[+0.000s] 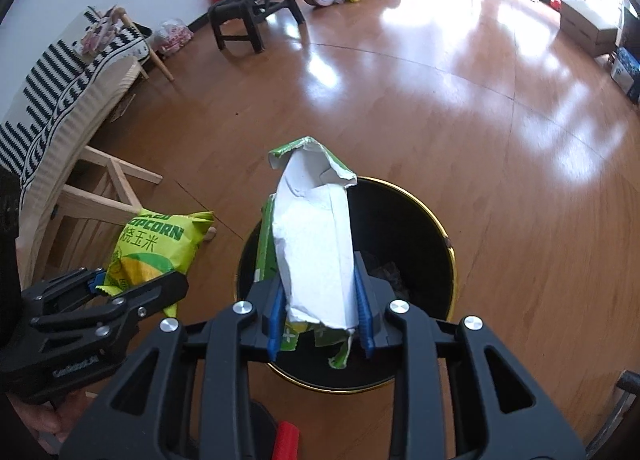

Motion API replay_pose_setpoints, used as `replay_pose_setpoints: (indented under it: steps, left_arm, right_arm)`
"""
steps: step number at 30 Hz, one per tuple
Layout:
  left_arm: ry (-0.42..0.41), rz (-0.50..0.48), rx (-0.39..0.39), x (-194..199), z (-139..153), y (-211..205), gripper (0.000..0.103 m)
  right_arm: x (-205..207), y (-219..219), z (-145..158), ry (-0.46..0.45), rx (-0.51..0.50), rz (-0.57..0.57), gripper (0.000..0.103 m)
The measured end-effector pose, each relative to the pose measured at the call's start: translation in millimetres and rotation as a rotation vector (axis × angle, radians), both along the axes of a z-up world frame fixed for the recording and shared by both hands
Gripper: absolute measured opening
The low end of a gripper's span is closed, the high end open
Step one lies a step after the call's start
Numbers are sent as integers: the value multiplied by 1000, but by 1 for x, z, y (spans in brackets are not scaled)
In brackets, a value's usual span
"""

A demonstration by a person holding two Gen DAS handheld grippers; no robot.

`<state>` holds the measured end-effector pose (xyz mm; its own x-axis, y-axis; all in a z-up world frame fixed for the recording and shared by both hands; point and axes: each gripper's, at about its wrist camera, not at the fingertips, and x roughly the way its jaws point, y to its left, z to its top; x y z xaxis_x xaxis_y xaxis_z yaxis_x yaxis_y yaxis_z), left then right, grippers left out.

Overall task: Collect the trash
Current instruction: 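Carry the popcorn bag and tissue pack over the bin and release both, then turn both tools back toward the table above the red cigarette pack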

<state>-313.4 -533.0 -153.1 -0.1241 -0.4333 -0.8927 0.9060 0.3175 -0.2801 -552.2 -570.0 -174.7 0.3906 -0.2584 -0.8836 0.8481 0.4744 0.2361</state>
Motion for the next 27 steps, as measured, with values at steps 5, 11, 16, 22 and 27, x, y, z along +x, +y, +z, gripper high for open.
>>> replay_pose_setpoints:
  steps: [5,11,16,22,27]
  left_arm:
    - [15,-23,-9,-6,-6,-8,54]
    - [37,-28,-8,-9,-11,-18,65]
    - [37,-13,7,-9,-15,-22,77]
    - [22,0,-12,-12,-7,-20,84]
    - [7,66,-24,2,2,-11,87]
  right_arm:
    - [-12,-4,-6,11,7,-22,31]
    - [-14,-10,-15,40,26,-29,37]
    - [-18,-13,-17,47,20,-49,62]
    - [-22,-13,-10,45,7,-65,67]
    - [-14,-9,9,37,-26,-51,71]
